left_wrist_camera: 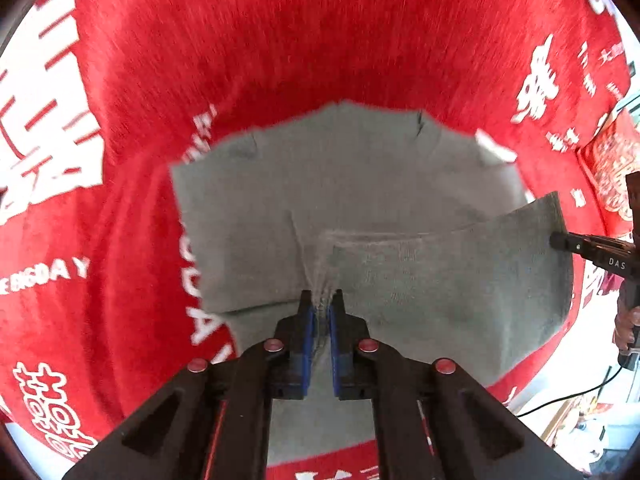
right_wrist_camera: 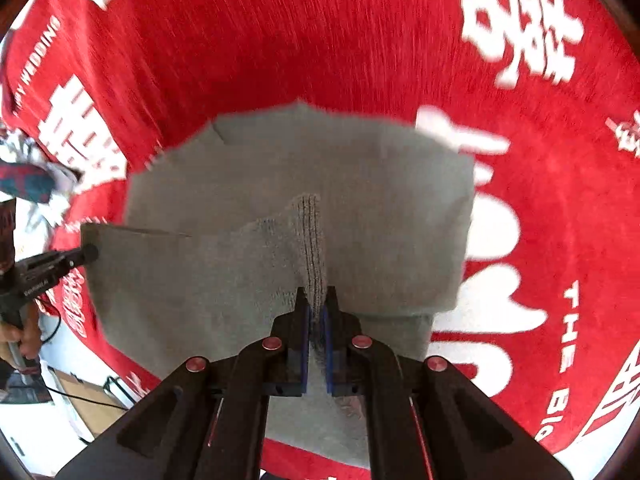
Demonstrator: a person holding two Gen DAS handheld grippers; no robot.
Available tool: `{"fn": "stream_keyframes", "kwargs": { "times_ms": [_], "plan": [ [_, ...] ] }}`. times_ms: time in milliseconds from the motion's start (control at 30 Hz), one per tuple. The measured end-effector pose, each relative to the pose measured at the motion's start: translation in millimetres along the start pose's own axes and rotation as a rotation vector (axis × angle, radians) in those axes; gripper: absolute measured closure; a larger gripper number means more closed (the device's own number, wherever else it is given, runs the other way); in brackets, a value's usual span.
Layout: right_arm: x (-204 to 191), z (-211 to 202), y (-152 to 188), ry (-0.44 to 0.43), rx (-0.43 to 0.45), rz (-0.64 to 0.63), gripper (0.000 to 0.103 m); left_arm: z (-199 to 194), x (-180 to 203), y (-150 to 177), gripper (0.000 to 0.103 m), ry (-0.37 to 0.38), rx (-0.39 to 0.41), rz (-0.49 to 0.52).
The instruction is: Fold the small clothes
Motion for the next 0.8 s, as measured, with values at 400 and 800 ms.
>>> {"fn": "stream_keyframes", "kwargs": {
  "times_ms": [400, 800],
  "plan": [
    [16, 80, -101, 0.022, 0.042, 0.034, 0.097, 52, -33, -97, 0.095, -0.084, 0.131, -0.052],
    [55, 161, -89, 0.095, -0.017, 0.136, 0.097, 145, -56, -86, 0.094, -0.255, 0.048, -0.071]
  ]
}}
Point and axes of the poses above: each gripper's, at about its wrist camera, not at the fingertips, and z roughly the way its jaws point, x to its right, y to its underside, the point moved 3 cm from there along z, roughly the way its jaws point, and after that the axes turned 13 degrees about x, right-handed, at the moved point
